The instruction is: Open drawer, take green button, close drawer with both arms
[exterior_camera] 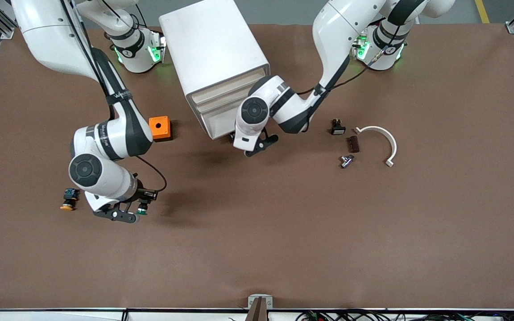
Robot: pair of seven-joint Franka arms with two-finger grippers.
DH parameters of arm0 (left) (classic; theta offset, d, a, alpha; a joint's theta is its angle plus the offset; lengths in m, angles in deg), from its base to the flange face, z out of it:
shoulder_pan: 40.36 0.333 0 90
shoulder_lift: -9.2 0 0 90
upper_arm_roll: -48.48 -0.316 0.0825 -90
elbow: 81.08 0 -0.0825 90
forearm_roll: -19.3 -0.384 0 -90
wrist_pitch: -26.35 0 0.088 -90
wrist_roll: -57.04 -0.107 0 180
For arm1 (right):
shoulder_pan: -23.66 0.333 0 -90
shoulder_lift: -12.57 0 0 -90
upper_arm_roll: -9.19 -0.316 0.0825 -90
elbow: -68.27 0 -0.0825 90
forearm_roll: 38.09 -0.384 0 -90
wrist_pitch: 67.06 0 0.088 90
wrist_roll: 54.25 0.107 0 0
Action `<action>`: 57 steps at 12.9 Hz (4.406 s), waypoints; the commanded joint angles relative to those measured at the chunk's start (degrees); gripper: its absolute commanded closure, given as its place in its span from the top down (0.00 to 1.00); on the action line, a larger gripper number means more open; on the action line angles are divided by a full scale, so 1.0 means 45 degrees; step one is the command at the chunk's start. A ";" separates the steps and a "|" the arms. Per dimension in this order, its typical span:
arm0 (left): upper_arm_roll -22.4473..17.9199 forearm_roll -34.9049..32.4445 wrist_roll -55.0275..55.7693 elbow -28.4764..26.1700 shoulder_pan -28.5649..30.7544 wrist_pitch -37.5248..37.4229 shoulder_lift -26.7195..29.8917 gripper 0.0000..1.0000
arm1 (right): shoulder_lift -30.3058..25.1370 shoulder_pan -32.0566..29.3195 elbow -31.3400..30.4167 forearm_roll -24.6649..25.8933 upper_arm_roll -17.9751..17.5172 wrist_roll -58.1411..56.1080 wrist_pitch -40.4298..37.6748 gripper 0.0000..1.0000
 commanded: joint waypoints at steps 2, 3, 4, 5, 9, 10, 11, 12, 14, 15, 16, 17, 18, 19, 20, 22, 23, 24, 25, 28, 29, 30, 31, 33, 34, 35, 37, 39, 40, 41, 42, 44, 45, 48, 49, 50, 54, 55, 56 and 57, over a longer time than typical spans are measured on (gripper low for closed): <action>0.0863 -0.0057 0.1110 -0.0434 0.0013 -0.0184 0.0363 1.00 | -0.1302 -0.0594 -0.2761 0.0679 -0.0190 -0.0522 0.2075 0.00; 0.1059 -0.0076 0.1345 -0.0454 0.0013 -0.0184 0.0343 1.00 | -0.1400 -0.0788 -0.3328 0.0679 -0.0190 -0.0834 0.2797 0.00; 0.1177 -0.0057 0.1540 -0.0435 -0.0045 -0.0184 0.0343 1.00 | -0.1478 -0.1099 -0.3914 0.0679 -0.0190 -0.1166 0.3578 0.00; 0.1178 -0.0076 0.1639 -0.0435 -0.0103 -0.0184 0.0362 1.00 | -0.1537 -0.1218 -0.4307 0.0679 -0.0190 -0.1401 0.3973 0.00; 0.0614 -0.0329 0.1543 -0.0222 0.0790 -0.0610 0.0790 1.00 | -0.1869 -0.1824 -0.5403 0.0679 -0.0190 -0.2223 0.4971 0.00; 0.0437 -0.0620 0.1542 0.0070 0.1297 -0.0846 0.0947 1.00 | -0.1850 -0.1844 -0.5482 0.0679 -0.0190 -0.2243 0.5205 0.00; 0.0358 -0.0932 0.1523 0.0363 0.2018 -0.1041 0.1065 1.00 | -0.1811 -0.1845 -0.5579 0.0679 -0.0190 -0.2243 0.5381 0.00; 0.0358 -0.1380 0.1503 0.0752 0.2856 -0.1275 0.1201 1.00 | -0.1772 -0.1845 -0.5580 0.0679 -0.0210 -0.2224 0.5538 0.00; 0.0358 -0.1871 0.1387 0.1126 0.4342 -0.1395 0.1649 1.00 | -0.1713 -0.1825 -0.5503 0.0679 -0.0210 -0.2224 0.5928 0.00; 0.0338 -0.2086 0.1077 0.1127 0.4891 -0.1492 0.2058 1.00 | -0.1617 -0.1767 -0.5444 0.0660 -0.0210 -0.2204 0.6123 0.00; 0.0319 -0.2455 0.0880 0.1127 0.5515 -0.1841 0.2429 1.00 | -0.1480 -0.1766 -0.5327 0.0659 -0.0210 -0.2146 0.6280 0.00; 0.0357 -0.2942 0.0550 0.1127 0.6179 -0.2289 0.2762 1.00 | -0.1460 -0.1766 -0.5152 0.0659 -0.0210 -0.2087 0.6204 0.02; 0.0396 -0.3353 -0.0363 0.1127 0.6649 -0.2738 0.3113 1.00 | -0.1421 -0.1844 -0.5015 0.0640 -0.0229 -0.2048 0.6165 0.99; 0.0358 -0.3512 -0.1416 0.1108 0.6983 -0.2994 0.3503 1.00 | -0.1401 -0.1767 -0.4956 0.0620 -0.0229 -0.2028 0.6145 1.00; 0.0319 -0.3610 -0.1968 0.1108 0.7257 -0.3132 0.3855 1.00 | -0.1420 -0.1766 -0.4762 0.0582 -0.0229 -0.2086 0.6125 1.00; 0.0357 -0.3689 -0.2595 0.1089 0.8076 -0.3444 0.4617 1.00 | -0.1536 -0.1825 -0.4450 0.0581 -0.0249 -0.2126 0.5176 1.00; 0.0319 -0.3728 -0.3333 0.1069 0.8350 -0.3948 0.5046 1.00 | -0.1750 -0.1825 -0.4099 0.0581 -0.0288 -0.2145 0.4124 1.00; 0.0357 -0.3748 -0.4172 0.1088 0.8701 -0.4359 0.5437 1.00 | -0.2100 -0.1806 -0.3632 0.0562 -0.0307 -0.2203 0.2799 1.00; 0.0358 -0.3748 -0.5108 0.1069 0.9130 -0.4673 0.5866 1.00 | -0.2452 -0.1767 -0.3163 0.0562 -0.0327 -0.2243 0.1471 1.00; 0.0145 -0.3651 -0.8467 0.0991 0.9797 -0.6097 0.7252 1.00 | -0.3177 -0.1727 -0.1057 0.0523 -0.0366 -0.2944 -0.2591 1.00; -0.0321 -0.3592 -0.9386 0.0971 0.9818 -0.6643 0.7741 1.00 | -0.3217 -0.1727 -0.0121 0.0523 -0.0347 -0.3140 -0.4113 1.00; -0.0693 -0.3553 -1.0420 0.0952 0.9799 -0.7171 0.8151 1.00 | -0.3236 -0.1805 0.0894 0.0523 -0.0347 -0.3393 -0.5637 1.00; -0.1006 -0.3553 -1.1552 0.0874 0.9779 -0.7795 0.8581 1.00 | -0.3333 -0.1863 0.1581 0.0503 -0.0308 -0.3821 -0.6638 1.00; -0.1398 -0.3553 -1.2906 0.0563 0.9701 -0.8656 0.9382 1.00 | -0.3800 -0.2310 0.2289 0.0484 -0.0268 -0.4545 -0.7602 1.00; -0.1478 -0.3553 -1.3181 0.0445 0.9662 -0.9047 0.9676 1.00 | -0.4054 -0.2410 0.2446 0.0484 -0.0249 -0.4606 -0.7837 1.00; -0.1594 -0.3533 -1.3610 0.0347 0.9662 -0.9302 0.9930 1.00 | -0.4289 -0.2450 0.2583 0.0503 -0.0210 -0.4645 -0.8226 1.00; -0.1732 -0.3281 -1.4607 0.0094 0.9642 -0.9500 1.0321 1.00 | -0.4428 -0.2703 0.2914 0.0523 -0.0191 -0.5092 -0.8523 1.00; -0.1752 -0.3240 -1.4746 -0.0685 0.9623 -0.9403 1.0945 1.00 | -0.4409 -0.2898 0.3150 0.0640 -0.0190 -0.5638 -0.8757 1.00; -0.1752 -0.3124 -1.4747 -0.1153 0.9603 -0.9151 1.1316 1.00 | -0.4389 -0.3228 0.3150 0.0504 -0.0210 -0.5912 -0.8738 1.00; -0.1752 -0.2872 -1.4747 -0.1486 0.9603 -0.8955 1.1571 1.00 | -0.4389 -0.3328 0.3170 0.0522 -0.0210 -0.5992 -0.8680 1.00; -0.1752 -0.2521 -1.4843 -0.1567 0.9700 -0.8934 1.1612 1.00 | -0.4370 -0.3387 0.3228 0.0484 -0.0229 -0.5974 -0.8622 1.00; -0.1752 -0.2439 -1.5078 -0.1646 0.9701 -0.8934 1.1632 1.00 | -0.4330 -0.3406 0.3501 0.0407 -0.0210 -0.5720 -0.8680 1.00; -0.1713 -0.2439 -1.5079 -0.1665 0.9682 -0.8934 1.1632 1.00 | -0.4330 -0.3407 0.3541 0.0367 -0.0210 -0.5584 -0.8699 1.00; -0.1596 -0.2459 -1.5079 -0.1782 0.9603 -0.8934 1.1632 1.00 | -0.4311 -0.3386 0.4088 0.0368 -0.0229 -0.5524 -0.8758 1.00; -0.1499 -0.2459 -1.5079 -0.1841 0.9603 -0.8934 1.1651 1.00 | -0.4350 -0.3484 0.4088 0.0231 -0.0191 -0.5563 -0.8854 1.00; -0.1401 -0.2459 -1.5059 -0.1861 0.9623 -0.8934 1.1729 1.00 | -0.4427 -0.3640 0.4069 0.0210 -0.0229 -0.5467 -0.9571 1.00; -0.1400 -0.2459 -1.5059 -0.1998 0.9662 -0.8915 1.1808 1.00 | -0.5304 -0.3680 0.3506 -0.0667 -0.0230 -0.4884 -0.9950 1.00; -0.1400 -0.2459 -1.5079 -0.1998 0.9662 -0.8914 1.1808 1.00 | -0.5636 -0.3661 0.3057 -0.0688 -0.0249 -0.4454 -0.9717 1.00; -0.1400 -0.2459 -1.5059 -0.1998 0.9681 -0.8914 1.1808 1.00 | -0.6122 -0.3622 0.2395 -0.0708 -0.0249 -0.3986 -0.9173 1.00; -0.1420 -0.2459 -1.5059 -0.1998 0.9681 -0.8876 1.1808 1.00 | -0.6630 -0.3622 0.1712 -0.0824 -0.0249 -0.3885 -0.8530 1.00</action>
